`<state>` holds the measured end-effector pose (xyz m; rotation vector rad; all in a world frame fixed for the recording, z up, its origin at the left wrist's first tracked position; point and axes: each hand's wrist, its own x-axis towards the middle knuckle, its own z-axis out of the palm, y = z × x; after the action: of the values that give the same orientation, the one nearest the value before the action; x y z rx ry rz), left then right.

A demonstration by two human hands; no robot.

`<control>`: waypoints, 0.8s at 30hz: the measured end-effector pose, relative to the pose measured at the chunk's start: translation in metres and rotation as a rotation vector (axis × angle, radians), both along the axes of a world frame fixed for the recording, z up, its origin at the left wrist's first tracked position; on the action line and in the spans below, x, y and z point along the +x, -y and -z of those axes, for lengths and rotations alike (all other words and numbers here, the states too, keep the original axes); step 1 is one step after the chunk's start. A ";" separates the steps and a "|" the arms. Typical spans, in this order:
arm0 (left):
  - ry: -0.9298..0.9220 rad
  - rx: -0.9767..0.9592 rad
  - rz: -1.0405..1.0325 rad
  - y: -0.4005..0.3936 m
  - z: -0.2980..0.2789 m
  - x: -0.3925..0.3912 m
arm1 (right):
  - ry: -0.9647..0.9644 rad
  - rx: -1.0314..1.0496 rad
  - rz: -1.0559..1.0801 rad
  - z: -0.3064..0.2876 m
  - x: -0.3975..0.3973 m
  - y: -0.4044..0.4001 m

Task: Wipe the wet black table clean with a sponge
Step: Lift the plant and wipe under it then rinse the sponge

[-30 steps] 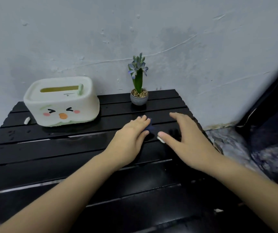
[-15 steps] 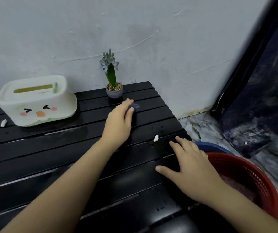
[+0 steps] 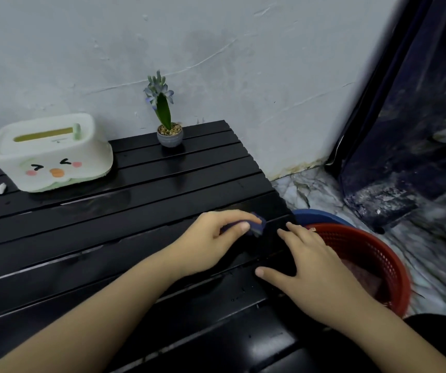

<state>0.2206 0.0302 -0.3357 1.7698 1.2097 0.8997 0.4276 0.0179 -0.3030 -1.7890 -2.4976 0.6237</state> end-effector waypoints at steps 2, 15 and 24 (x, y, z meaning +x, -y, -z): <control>0.122 -0.035 -0.120 0.009 -0.010 -0.001 | -0.022 -0.003 0.029 0.002 0.013 0.016; -0.535 0.001 -0.845 0.037 0.031 0.011 | -0.228 -0.182 0.055 0.018 0.086 0.071; -0.271 0.090 -0.302 0.017 0.017 0.149 | -0.251 -0.148 0.052 0.026 0.087 0.070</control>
<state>0.3696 0.0136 -0.3523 1.8544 1.6681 0.9149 0.5144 -0.0519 -0.3291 -1.6904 -2.2867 0.9857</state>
